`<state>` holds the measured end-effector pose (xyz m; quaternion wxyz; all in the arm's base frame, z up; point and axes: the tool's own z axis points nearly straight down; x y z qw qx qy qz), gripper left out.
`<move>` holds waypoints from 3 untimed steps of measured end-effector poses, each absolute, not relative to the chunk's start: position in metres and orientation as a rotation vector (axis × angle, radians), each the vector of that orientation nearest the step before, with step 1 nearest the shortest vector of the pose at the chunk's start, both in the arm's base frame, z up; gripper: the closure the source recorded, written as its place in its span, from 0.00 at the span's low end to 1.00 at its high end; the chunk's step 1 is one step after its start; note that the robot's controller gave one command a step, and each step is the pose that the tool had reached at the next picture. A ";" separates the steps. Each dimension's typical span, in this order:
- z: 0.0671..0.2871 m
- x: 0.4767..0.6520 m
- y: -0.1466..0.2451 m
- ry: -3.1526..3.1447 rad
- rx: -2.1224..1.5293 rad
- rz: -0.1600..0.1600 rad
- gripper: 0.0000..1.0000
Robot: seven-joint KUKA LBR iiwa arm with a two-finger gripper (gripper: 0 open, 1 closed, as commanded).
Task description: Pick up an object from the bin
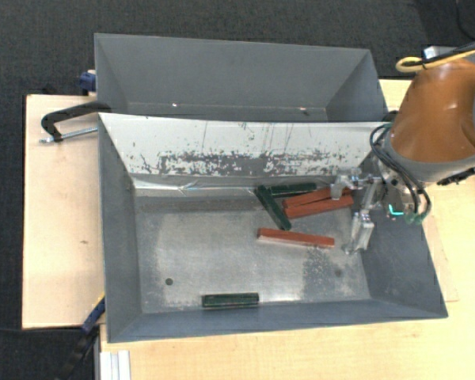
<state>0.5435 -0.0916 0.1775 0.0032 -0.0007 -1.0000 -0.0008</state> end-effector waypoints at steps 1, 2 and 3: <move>0.182 0.545 -0.091 -3.144 0.000 -0.001 0.00; 0.140 0.546 -0.084 -3.152 0.000 0.003 0.00; 0.070 0.532 -0.065 -3.091 -0.562 -0.002 1.00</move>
Offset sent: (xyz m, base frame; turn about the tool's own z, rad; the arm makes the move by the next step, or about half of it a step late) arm -0.0013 0.0205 -0.1056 -0.0031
